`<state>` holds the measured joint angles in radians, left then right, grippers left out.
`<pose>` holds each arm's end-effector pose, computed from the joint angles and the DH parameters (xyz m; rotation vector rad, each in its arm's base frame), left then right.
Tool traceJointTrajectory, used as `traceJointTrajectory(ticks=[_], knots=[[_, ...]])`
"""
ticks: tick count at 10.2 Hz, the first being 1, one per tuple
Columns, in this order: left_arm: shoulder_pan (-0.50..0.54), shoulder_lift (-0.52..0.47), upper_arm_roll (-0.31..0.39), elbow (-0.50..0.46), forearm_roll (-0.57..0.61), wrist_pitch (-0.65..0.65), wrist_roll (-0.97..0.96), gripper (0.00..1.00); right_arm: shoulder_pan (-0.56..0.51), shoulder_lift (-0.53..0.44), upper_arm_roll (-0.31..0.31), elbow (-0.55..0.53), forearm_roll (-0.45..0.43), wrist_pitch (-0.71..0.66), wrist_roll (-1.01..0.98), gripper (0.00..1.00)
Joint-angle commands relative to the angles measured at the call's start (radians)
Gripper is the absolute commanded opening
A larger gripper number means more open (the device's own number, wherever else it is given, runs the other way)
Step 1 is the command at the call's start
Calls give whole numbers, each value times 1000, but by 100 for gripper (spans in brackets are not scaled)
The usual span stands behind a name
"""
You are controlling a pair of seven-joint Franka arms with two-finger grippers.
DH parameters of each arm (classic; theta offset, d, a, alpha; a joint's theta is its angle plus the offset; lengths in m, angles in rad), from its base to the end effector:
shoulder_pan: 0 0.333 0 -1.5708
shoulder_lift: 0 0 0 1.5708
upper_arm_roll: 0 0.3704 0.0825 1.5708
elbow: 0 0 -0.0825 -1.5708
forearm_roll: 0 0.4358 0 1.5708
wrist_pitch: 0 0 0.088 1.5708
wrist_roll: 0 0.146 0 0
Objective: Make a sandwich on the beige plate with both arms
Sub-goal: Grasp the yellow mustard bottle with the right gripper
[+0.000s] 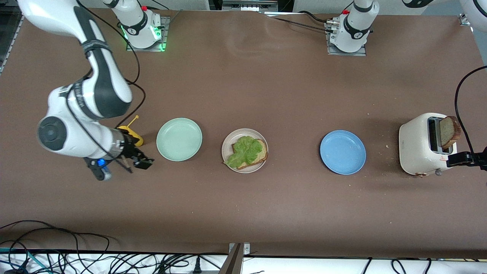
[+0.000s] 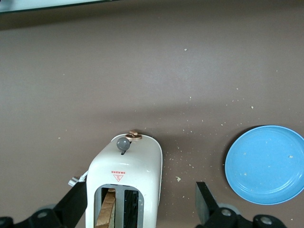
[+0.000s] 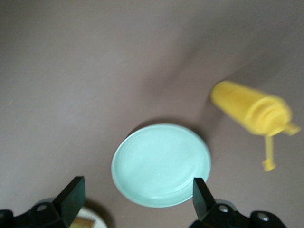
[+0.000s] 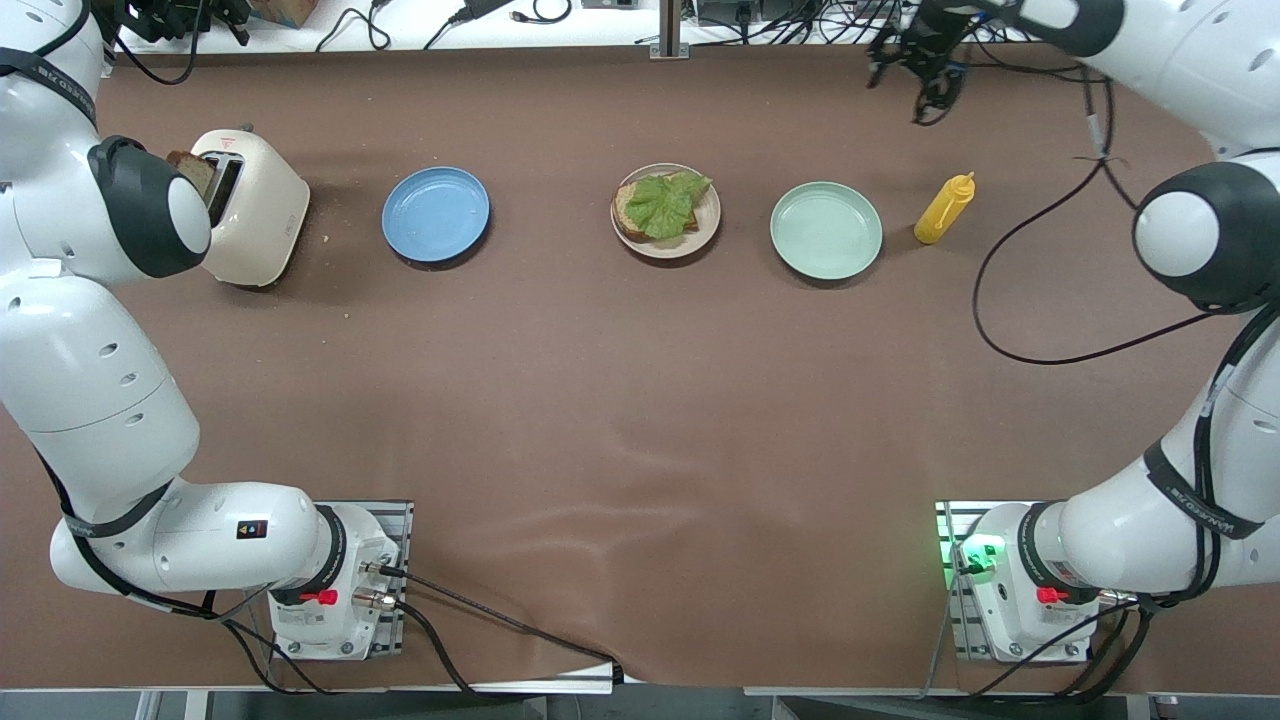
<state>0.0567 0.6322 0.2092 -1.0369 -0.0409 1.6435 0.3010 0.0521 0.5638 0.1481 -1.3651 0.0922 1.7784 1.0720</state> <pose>0.7947 0.1583 0.4810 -3.0637 0.1080 0.0549 0.7563 0.1441 0.3741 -2.7578 1.3566 0.3345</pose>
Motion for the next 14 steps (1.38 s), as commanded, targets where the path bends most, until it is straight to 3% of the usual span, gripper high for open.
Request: traceJointTrajectory(ticks=[1,6,10,14], knots=[[2,-14,-7,-9,33,-10,6,100,-95,-38,5,-38,75,-71,-23,100],[2,-17,-8,-12,33,-11,4,100,-285,11,4,-80,230,-93,-228,100],[0,-19,-8,-14,33,-10,4,100,-351,82,5,-97,334,-117,-263,100],[0,-19,-8,-14,33,-11,4,100,-414,142,5,-147,509,-119,-357,100]])
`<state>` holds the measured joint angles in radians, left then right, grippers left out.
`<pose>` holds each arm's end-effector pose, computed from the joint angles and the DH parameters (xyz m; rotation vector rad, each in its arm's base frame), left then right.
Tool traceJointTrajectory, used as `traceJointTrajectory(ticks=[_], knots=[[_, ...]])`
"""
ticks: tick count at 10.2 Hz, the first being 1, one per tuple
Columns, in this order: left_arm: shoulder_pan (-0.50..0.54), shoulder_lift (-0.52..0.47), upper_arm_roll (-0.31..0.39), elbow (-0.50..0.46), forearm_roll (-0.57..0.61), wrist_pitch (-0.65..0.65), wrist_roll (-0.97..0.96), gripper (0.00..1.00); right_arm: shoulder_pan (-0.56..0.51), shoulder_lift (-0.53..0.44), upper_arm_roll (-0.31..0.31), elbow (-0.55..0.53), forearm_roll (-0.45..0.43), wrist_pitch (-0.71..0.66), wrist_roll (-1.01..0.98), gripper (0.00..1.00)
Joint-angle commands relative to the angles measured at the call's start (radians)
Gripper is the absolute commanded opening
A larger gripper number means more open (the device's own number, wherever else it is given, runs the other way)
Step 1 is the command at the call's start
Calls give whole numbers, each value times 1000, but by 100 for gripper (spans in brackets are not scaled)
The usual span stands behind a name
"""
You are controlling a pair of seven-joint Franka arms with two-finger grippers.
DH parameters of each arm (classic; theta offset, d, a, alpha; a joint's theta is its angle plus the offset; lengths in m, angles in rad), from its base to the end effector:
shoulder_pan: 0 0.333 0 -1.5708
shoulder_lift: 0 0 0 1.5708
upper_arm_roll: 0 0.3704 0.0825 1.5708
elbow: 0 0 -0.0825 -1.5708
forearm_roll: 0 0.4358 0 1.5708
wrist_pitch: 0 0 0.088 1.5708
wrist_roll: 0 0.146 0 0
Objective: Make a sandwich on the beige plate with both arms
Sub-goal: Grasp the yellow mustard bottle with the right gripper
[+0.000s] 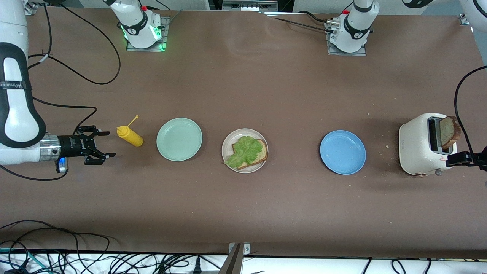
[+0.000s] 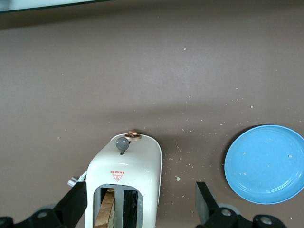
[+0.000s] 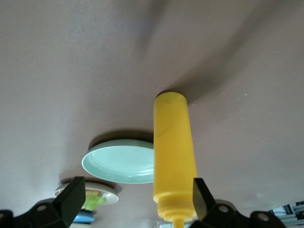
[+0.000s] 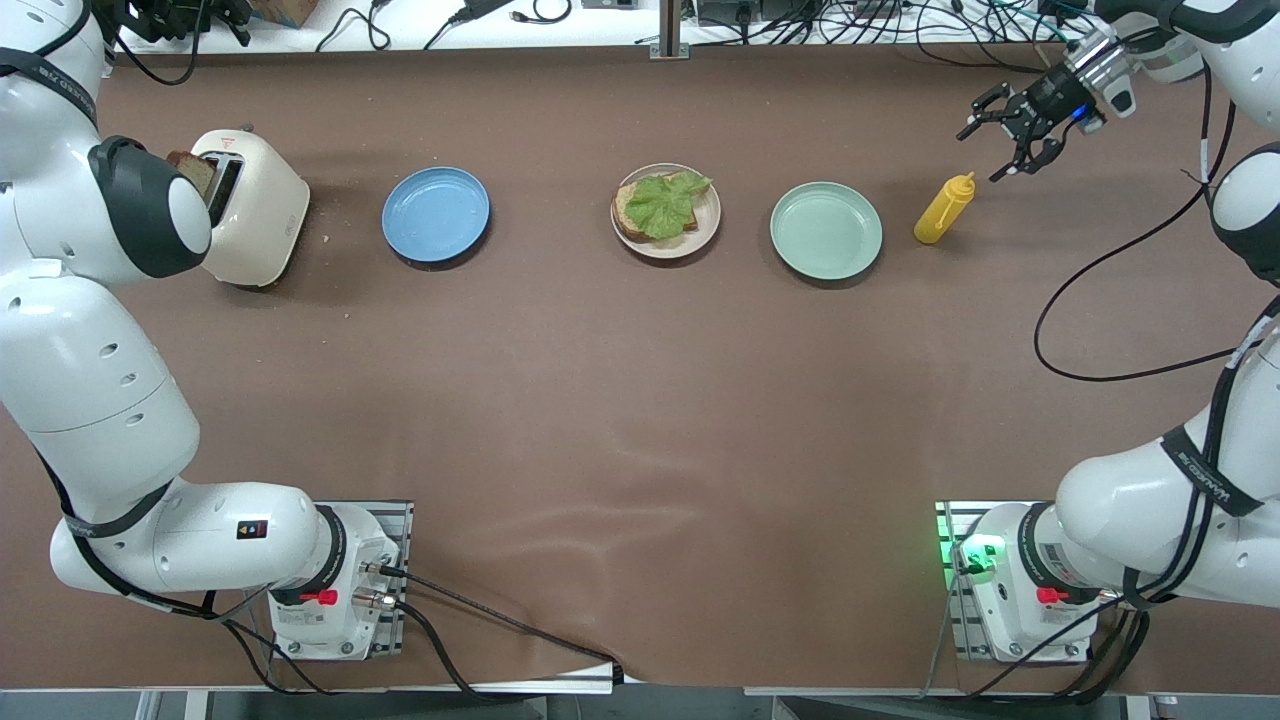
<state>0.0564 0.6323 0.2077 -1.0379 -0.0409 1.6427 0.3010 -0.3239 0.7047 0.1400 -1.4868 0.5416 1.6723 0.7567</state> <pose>0.7947 0.1573 0.4802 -3.0649 0.1102 0.0576 0.7214 -0.0773 0.2311 -2.1460 1.3954 0.8817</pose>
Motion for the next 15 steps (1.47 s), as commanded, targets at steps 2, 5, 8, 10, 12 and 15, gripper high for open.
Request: traceJointTrajectory(ticks=[2,5,8,10,12,15], knots=[[0,-19,-7,-13,33,-10,4,100,-46,28,13,-53,119,-13,-92,100],[-1,-19,-7,-13,33,-10,3,100,-63,41,13,-116,216,-6,-187,96],[-3,-19,-7,-13,33,-10,3,100,-87,74,13,-147,291,-16,-292,93],[-3,-19,-7,-13,33,-10,3,100,-103,78,13,-155,291,-44,-316,93],[-3,-19,-7,-11,33,-9,3,100,-110,79,13,-158,291,-78,-316,92],[-4,-19,-7,-10,32,-9,3,100,-118,110,13,-161,294,-111,-335,91]])
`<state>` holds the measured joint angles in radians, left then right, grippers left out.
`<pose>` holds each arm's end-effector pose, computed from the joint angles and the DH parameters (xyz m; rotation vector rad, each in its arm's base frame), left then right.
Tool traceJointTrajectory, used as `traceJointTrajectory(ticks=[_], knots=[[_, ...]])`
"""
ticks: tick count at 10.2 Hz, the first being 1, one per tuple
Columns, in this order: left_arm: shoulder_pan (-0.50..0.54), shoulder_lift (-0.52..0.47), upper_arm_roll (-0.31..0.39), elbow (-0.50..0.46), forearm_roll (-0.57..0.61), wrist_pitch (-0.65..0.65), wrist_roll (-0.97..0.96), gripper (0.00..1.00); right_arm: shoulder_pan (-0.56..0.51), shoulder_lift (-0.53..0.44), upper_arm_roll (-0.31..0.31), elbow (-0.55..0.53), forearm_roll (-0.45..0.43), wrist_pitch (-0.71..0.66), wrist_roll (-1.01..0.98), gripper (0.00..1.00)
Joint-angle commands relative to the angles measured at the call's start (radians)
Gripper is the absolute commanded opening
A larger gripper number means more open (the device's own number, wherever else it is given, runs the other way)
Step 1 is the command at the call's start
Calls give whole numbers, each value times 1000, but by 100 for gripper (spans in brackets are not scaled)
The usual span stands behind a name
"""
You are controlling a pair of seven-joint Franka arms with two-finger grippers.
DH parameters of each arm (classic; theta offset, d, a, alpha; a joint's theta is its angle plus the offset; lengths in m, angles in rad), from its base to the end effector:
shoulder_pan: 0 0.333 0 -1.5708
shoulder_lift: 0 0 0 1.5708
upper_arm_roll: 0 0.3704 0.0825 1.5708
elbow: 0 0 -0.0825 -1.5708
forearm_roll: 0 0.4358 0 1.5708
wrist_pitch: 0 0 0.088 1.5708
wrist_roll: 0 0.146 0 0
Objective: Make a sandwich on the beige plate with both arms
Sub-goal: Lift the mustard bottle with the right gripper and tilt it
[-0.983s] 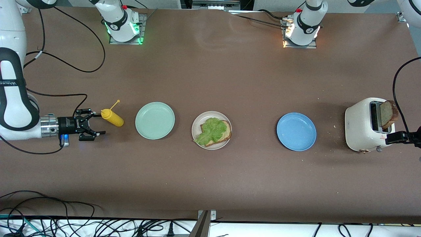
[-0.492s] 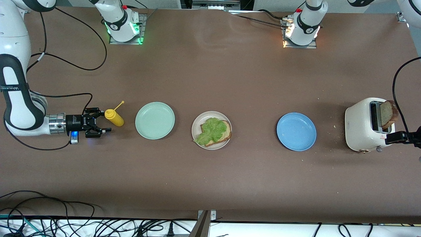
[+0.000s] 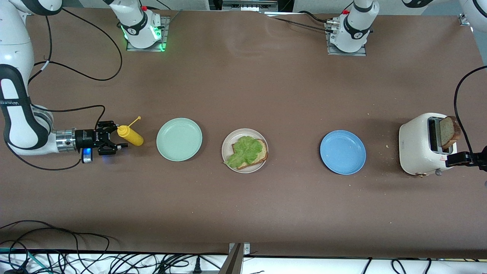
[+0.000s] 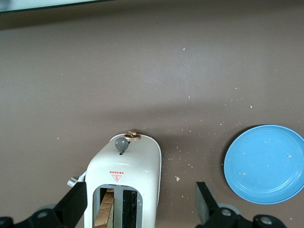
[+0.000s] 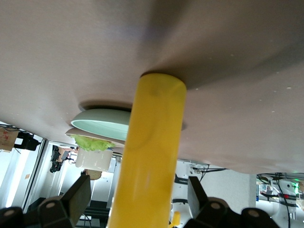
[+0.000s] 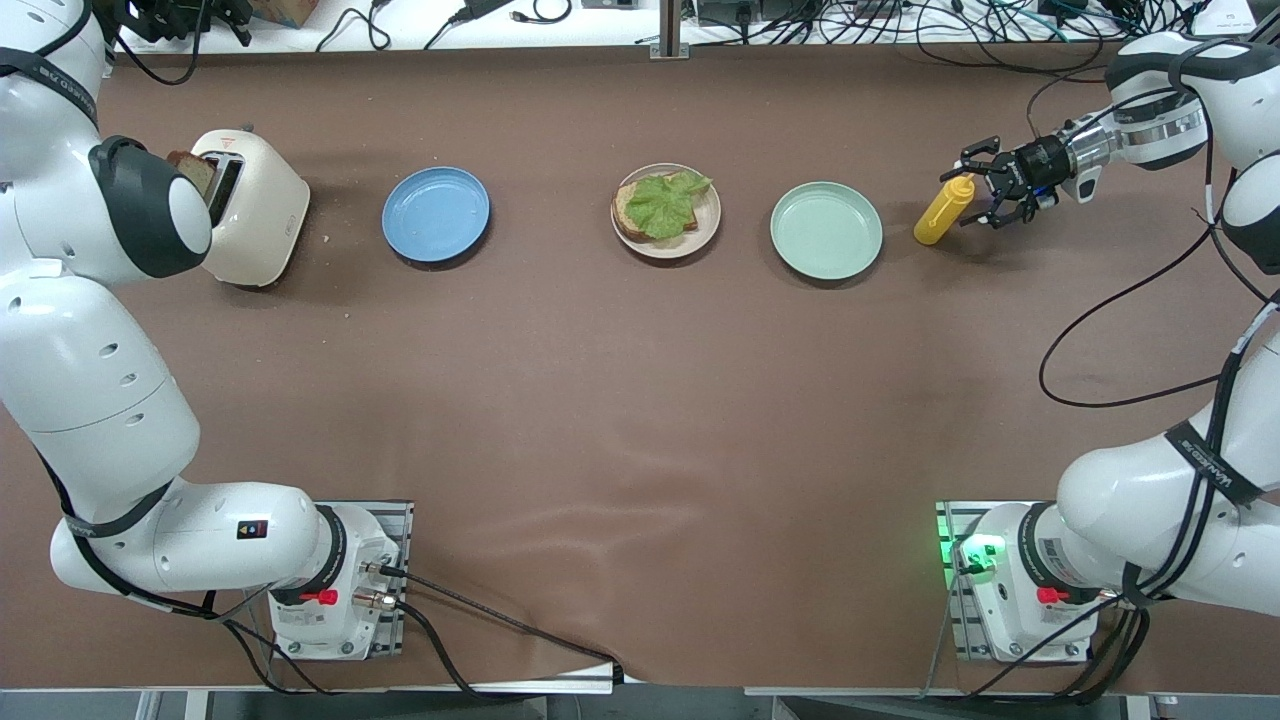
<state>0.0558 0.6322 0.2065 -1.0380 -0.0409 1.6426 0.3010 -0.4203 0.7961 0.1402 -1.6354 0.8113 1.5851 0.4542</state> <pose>0.7949 0.1561 0.4801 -3.0655 0.1126 0.0575 0.6593 -0.0880 0.1379 -1.8011 1.1441 1.0470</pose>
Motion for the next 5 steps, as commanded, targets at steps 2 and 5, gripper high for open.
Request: traceJointTrajectory(ticks=[2,5], knots=[[-5,-19,-6,-10,30,-9,3,100,-21,47,15,-12,28,-25,-35,84],[-5,-19,-6,-11,30,-10,3,100,-18,48,15,-12,89,-25,-23,16]])
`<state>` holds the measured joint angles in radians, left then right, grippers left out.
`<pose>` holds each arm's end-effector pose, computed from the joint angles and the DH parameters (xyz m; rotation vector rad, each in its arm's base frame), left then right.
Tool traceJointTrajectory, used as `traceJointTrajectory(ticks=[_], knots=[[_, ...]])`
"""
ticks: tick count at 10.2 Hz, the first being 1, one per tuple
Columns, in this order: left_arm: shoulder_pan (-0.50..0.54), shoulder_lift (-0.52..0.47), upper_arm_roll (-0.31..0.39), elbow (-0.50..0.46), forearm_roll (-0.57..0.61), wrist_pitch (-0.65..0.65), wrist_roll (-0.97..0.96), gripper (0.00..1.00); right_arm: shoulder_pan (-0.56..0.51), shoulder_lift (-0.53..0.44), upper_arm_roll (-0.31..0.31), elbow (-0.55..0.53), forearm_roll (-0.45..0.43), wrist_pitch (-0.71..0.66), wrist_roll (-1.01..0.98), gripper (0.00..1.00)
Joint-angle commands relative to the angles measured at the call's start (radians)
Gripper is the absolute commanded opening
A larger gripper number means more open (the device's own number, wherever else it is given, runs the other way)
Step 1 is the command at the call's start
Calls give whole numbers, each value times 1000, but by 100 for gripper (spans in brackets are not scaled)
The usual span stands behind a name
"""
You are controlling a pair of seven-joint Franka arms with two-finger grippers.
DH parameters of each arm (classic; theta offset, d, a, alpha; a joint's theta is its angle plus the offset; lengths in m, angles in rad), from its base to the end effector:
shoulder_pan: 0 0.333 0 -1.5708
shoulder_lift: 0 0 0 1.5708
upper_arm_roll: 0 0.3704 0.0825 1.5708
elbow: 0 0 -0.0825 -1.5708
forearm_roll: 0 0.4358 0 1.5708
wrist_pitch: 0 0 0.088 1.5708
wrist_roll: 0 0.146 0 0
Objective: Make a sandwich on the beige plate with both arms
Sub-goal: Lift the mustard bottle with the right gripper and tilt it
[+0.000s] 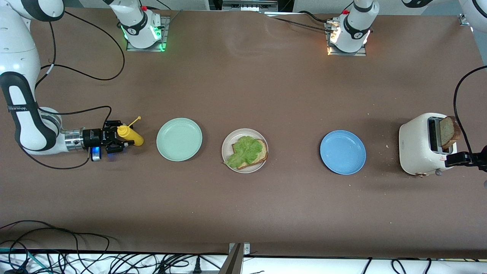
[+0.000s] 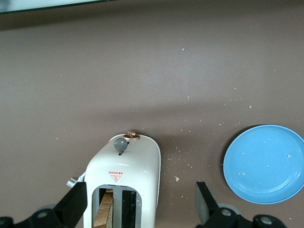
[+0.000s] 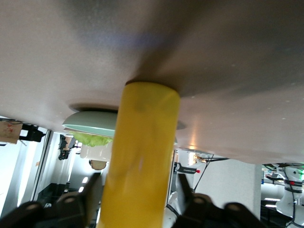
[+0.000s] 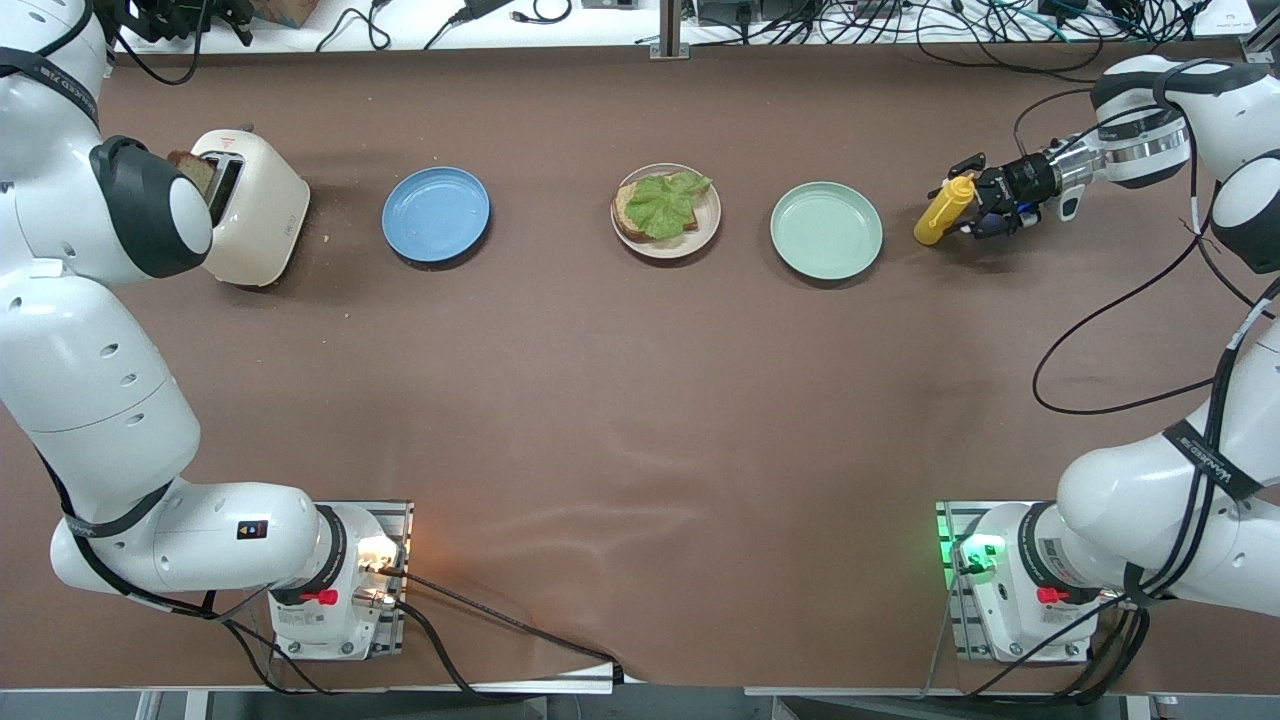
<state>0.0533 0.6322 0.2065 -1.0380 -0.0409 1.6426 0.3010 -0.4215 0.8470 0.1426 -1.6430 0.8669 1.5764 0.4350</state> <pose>0.7953 0.1542 0.4801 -3.0653 0.1165 0.0574 0.6518 -0.0777 0.1087 -1.7129 1.1359 1.0887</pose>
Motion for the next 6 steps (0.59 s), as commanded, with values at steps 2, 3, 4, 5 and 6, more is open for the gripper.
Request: traceJointTrajectory(ticks=[2,3,4,5,6], knots=[[-1,-19,-6,-11,30,-9,3,100,-11,-9,15,-1,35,-16,5,8],[0,-19,-6,-11,30,-9,3,100,-8,-22,18,2,35,-16,26,8],[2,-19,-6,-11,30,-9,3,100,-8,-40,18,3,34,-16,40,8],[2,-19,-6,-11,29,-9,3,100,-8,-58,18,5,34,-16,44,8],[2,-19,-6,-11,30,-9,3,100,-7,-83,20,5,34,-7,65,9]])
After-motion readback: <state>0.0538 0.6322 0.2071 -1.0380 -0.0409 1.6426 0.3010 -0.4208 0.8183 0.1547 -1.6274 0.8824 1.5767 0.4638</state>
